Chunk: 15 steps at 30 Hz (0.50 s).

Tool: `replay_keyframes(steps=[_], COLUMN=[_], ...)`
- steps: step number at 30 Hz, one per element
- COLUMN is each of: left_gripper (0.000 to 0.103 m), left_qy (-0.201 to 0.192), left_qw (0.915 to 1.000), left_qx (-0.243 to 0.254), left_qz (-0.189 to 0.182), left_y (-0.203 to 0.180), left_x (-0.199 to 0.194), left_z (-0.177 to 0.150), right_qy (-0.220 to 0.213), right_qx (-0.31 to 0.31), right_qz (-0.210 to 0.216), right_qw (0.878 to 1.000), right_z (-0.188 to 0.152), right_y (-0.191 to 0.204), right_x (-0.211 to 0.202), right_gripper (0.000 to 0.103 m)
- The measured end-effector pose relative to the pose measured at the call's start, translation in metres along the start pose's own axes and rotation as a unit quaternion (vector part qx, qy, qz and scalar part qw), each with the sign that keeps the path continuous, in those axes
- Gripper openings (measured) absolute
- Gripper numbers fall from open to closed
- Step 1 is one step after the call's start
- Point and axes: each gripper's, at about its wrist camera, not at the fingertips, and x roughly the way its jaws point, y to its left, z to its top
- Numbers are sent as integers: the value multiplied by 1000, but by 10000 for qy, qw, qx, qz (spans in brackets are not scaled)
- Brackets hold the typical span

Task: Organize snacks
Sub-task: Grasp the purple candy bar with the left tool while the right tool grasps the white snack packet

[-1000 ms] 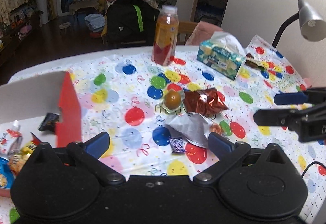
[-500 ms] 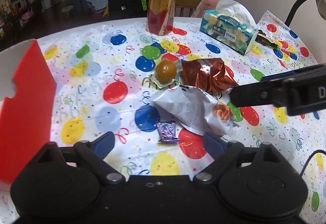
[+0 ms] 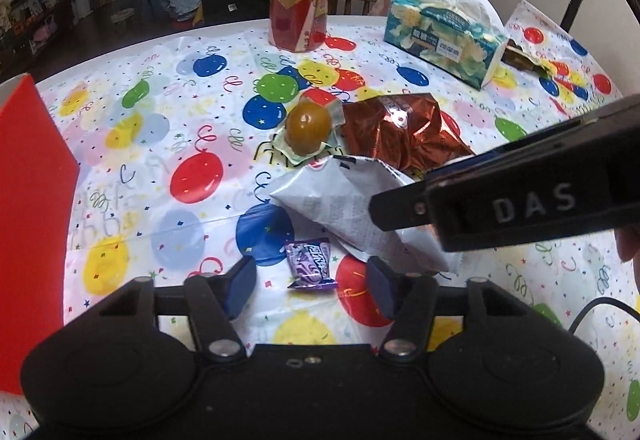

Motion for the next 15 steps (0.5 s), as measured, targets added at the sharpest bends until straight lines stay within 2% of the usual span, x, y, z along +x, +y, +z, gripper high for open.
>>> replay_keyframes(steps=[3, 8, 11, 15], left_gripper=[48, 33, 25, 24], left_qy=[19, 55, 54, 51], left_qw=[10000, 9999, 9998, 9997], left_qx=[58, 54, 68, 69], left_qz=[-13, -124, -178, -248], left_y=[-2, -1, 0, 1], left_x=[3, 7, 7, 7], left_z=[-1, 0, 0, 1], right_qy=[20, 10, -5, -43], right_qx=[-38, -69, -24, 4], right_qz=[18, -42, -48, -74], right_qw=[10000, 10000, 10000, 10000], right_z=[0, 0, -1, -3], right_y=[2, 3, 2, 2], right_x=[4, 6, 6, 4], right_gripper=[33, 24, 23, 21])
